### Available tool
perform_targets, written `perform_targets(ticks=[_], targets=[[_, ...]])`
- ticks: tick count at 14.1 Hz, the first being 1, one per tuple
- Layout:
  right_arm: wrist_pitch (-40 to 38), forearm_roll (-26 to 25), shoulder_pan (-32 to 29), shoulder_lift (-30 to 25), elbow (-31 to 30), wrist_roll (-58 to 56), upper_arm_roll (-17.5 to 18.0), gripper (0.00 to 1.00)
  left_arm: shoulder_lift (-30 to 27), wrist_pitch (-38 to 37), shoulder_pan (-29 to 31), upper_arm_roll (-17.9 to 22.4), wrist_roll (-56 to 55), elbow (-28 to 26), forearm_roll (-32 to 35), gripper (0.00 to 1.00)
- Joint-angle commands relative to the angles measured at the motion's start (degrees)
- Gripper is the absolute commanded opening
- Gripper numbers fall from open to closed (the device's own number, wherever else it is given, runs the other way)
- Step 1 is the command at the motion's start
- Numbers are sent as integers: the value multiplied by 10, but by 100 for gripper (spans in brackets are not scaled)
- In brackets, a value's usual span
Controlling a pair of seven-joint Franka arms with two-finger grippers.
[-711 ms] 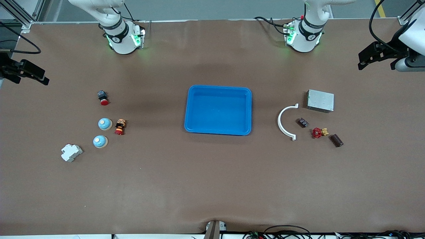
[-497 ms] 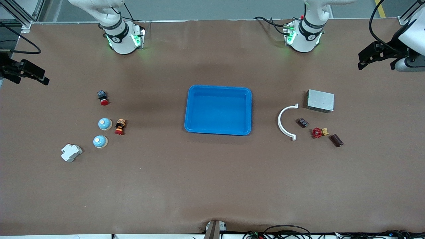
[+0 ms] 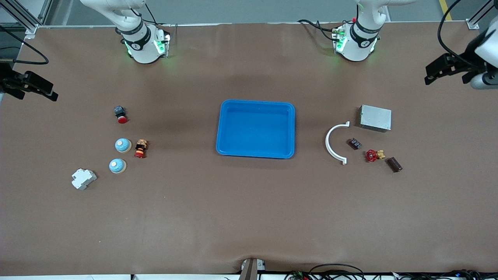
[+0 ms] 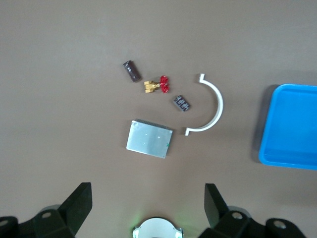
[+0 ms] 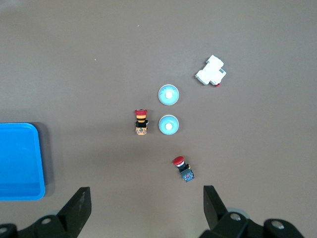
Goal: Place electrolytic capacitor and blue bell in tray
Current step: 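Move the right gripper to a blue bell while the left gripper reaches a capacitor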
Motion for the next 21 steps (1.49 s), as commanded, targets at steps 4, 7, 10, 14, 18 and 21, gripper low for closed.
perform_targets(ticks=[4, 7, 10, 14, 18, 21], targets=[[74, 4, -2, -2, -82, 4, 1, 100, 27, 109, 49, -2, 5, -97, 9, 100], [131, 4, -7, -5, -150, 4, 0, 100, 38, 195, 57, -2, -18, -165, 9, 100], [179, 5, -12, -5, -206, 0, -1, 100, 95, 263, 71, -2, -28, -181, 8, 100], [285, 5, -16, -5, -300, -3, -1, 100, 174, 319, 71, -3, -101, -180, 1, 100], [398, 4, -17, 2, -380, -3, -1, 100, 219, 390, 72, -2, -123, -191, 1, 100], [455, 4, -16, 40, -401, -3, -1, 100, 243, 467, 72, -2, -145, -220, 1, 100]])
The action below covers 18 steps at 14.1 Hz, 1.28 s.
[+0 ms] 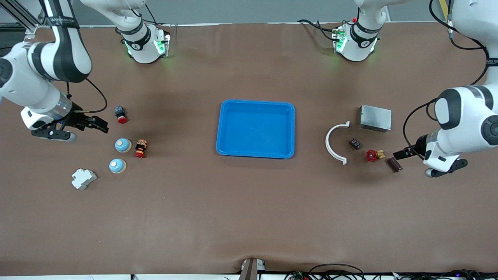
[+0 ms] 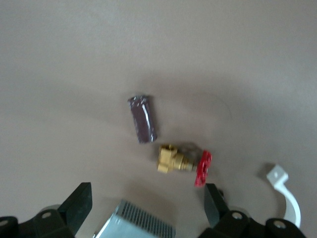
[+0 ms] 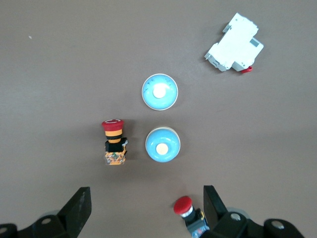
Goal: Place electrolytic capacitor and blue bell in tray
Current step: 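Grasp the blue bell with the right gripper while the left gripper grasps the capacitor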
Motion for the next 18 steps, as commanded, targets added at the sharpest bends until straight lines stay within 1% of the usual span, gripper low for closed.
perform_targets(ticks=[1, 5, 8, 9, 11, 12, 13, 14, 16, 18], targets=[[43, 4, -7, 34, -11, -3, 4, 100, 15, 59, 3, -2, -34, -25, 1, 100], [135, 4, -7, 80, -41, -3, 4, 100, 45, 158, 4, 0, -53, -56, 2, 100], [176, 4, -8, 120, -42, -3, 4, 100, 63, 219, 30, 0, -52, -77, 8, 100], [183, 4, -8, 130, -42, -4, 4, 100, 71, 231, 32, 0, -52, -77, 9, 98], [201, 4, -8, 144, -42, -4, 4, 100, 85, 247, 32, 0, -52, -76, 9, 84], [210, 4, -8, 149, -43, -4, 4, 100, 86, 251, 33, -1, -53, -77, 9, 75], [219, 4, -8, 155, -47, -4, 4, 100, 86, 251, 33, 0, -53, -77, 9, 63], [233, 4, -8, 159, -53, -4, 4, 100, 86, 249, 33, -1, -53, -77, 9, 45], [254, 4, -8, 168, -60, -3, 4, 100, 81, 245, 34, -1, -52, -77, 9, 0], [271, 4, -8, 177, -67, -3, 4, 100, 64, 217, 38, -1, -49, -75, 9, 0]])
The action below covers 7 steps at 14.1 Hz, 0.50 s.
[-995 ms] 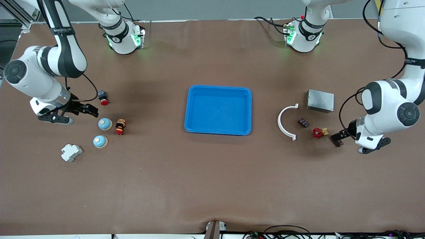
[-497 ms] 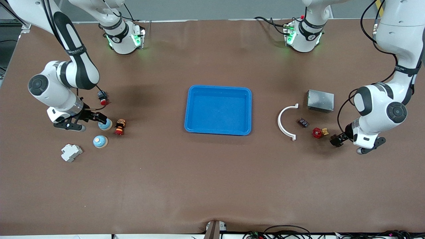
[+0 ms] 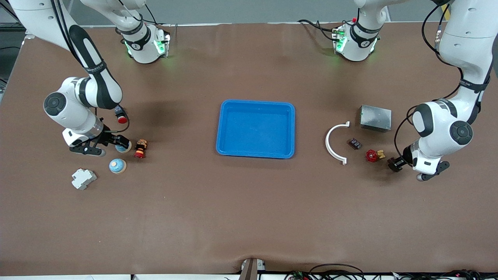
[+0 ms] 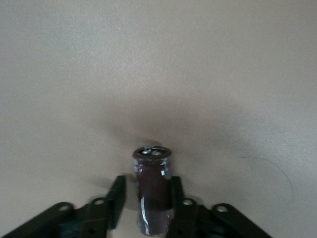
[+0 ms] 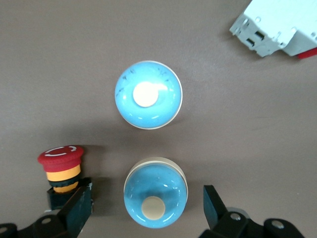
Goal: Place electrolytic capacitor and blue bell in tray
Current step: 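Grasp the blue bell with the right gripper while the left gripper grasps the capacitor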
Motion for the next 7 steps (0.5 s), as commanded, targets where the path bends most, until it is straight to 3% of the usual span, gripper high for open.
perform_targets(ticks=[1, 7], targets=[[35, 4, -7, 10, -17, -3, 4, 100, -37, -47, 4, -1, -3, 0, 9, 0], [59, 4, -7, 38, -19, -3, 5, 100, -122, -193, -3, -23, -17, 9, 9, 0]])
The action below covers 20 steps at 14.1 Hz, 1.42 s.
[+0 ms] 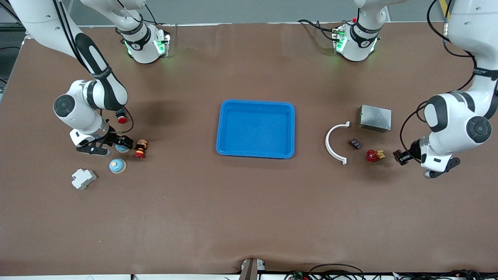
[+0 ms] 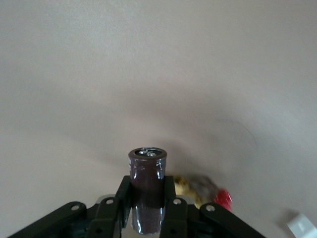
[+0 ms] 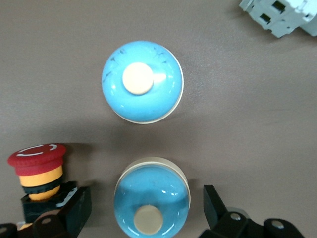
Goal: Place electrolytic capacitor and blue bell in tray
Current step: 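Grasp the blue bell with the right gripper while the left gripper grasps the capacitor, then carry the capacitor with the left gripper while the right gripper carries the bell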
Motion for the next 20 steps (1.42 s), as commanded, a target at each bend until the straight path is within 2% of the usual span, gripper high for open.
perform_targets(ticks=[1, 3, 7, 8, 10, 11, 12, 14, 18, 20], targets=[[12, 4, -7, 6, -7, -3, 5, 100, -43, -50, -1, -15, -27, -8, 9, 0], [12, 4, -7, 9, -7, -3, 5, 100, -60, -83, -1, -43, -68, -9, 9, 0], [12, 4, -7, 9, -7, -2, 5, 100, -64, -109, -2, -144, -263, -8, 9, 0], [11, 4, -7, 9, -6, -2, 5, 86, -61, -109, -3, -173, -309, -7, 9, 0], [11, 4, -7, 9, -5, 0, 5, 29, -57, -109, -13, -213, -386, -6, 9, 0], [9, 4, -7, 8, -5, 0, 5, 4, -54, -109, -29, -220, -419, -7, 9, 0], [6, 4, -7, 7, -5, -1, 5, 0, -49, -109, -56, -220, -449, -6, 9, 0], [-4, 4, -1, -8, -5, -3, 6, 0, -28, -108, -104, -220, -526, 4, 8, 0], [-167, 4, 13, -89, 16, -1, 9, 0, 7, -104, -197, -218, -653, 17, 11, 0], [-259, 5, 22, -122, 43, 8, 9, 0, 31, -102, -225, -218, -701, 28, 41, 0]])
